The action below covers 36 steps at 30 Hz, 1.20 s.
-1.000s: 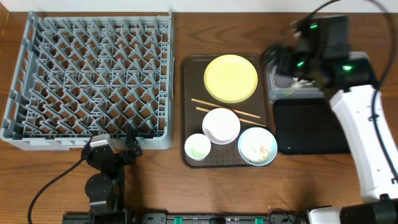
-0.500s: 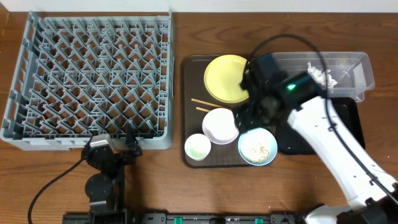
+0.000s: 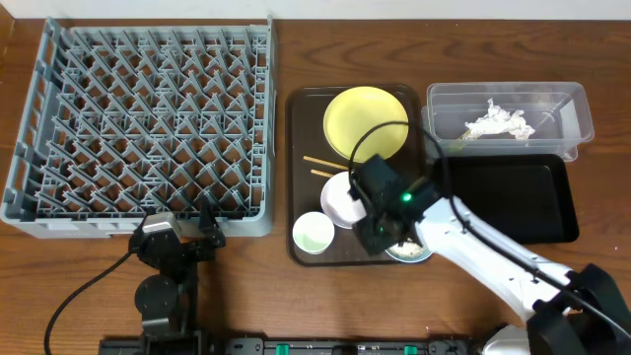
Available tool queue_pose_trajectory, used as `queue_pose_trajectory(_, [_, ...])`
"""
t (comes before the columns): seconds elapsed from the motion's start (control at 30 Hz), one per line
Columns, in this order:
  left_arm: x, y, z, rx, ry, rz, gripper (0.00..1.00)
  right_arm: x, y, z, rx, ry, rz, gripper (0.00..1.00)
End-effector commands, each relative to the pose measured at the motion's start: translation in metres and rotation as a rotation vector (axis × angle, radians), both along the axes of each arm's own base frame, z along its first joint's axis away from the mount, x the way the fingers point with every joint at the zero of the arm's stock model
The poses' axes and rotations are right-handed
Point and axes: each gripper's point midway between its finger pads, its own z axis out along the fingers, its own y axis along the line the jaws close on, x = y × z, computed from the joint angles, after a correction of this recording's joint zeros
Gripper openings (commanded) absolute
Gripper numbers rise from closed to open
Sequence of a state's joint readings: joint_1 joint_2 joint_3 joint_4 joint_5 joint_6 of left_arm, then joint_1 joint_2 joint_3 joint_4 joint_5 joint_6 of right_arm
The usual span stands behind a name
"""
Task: Sort waste into correct bins and load items into the dishwasher
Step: 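Move the right gripper to the light-blue bowl and grasp its rim, then carry the blue bowl over the black tray and tip out the rice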
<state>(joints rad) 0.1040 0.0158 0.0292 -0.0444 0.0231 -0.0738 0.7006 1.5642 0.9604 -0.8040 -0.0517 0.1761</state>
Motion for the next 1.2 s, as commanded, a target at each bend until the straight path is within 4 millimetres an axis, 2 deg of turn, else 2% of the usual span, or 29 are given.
queue_pose_trajectory(0.0, [-0.001, 0.002, -0.018, 0.009, 0.049, 0.012, 0.95, -0.007, -0.006, -0.015, -0.048, -0.022, 0.045, 0.5])
queue_pose_trajectory(0.2, [-0.001, 0.002, -0.018, 0.009, 0.049, 0.012, 0.95, -0.015, -0.013, -0.033, -0.059, -0.021, 0.049, 0.36])
queue_pose_trajectory(0.37, [-0.001, 0.002, -0.018, 0.009, 0.049, 0.012, 0.95, -0.019, -0.016, -0.039, -0.063, -0.016, 0.049, 0.27])
queue_pose_trajectory(0.43, [-0.001, 0.002, -0.018, 0.009, 0.049, 0.012, 0.95, -0.018, -0.016, -0.039, -0.061, -0.017, 0.041, 0.2])
queue_pose_trajectory(0.53, [-0.001, 0.002, -0.018, 0.009, 0.049, 0.012, 0.95, -0.017, -0.015, -0.039, -0.058, -0.02, 0.037, 0.01])
queue_pose_trajectory(0.77, [-0.001, 0.002, -0.018, 0.009, 0.049, 0.012, 0.95, -0.016, -0.014, -0.036, -0.049, -0.015, -0.024, 0.01])
queue_pose_trajectory(0.9, [-0.001, 0.002, -0.018, 0.009, 0.049, 0.012, 0.95, -0.01, -0.01, -0.016, -0.032, -0.021, -0.03, 0.01])
queue_pose_trajectory(1.07, [-0.001, 0.002, -0.018, 0.009, 0.049, 0.012, 0.95, 0.007, -0.003, 0.034, 0.057, -0.08, -0.056, 0.01])
queue_pose_trajectory(1.17, [-0.001, 0.002, -0.018, 0.009, 0.049, 0.012, 0.95, 0.015, -0.006, 0.059, 0.11, -0.118, -0.085, 0.01])
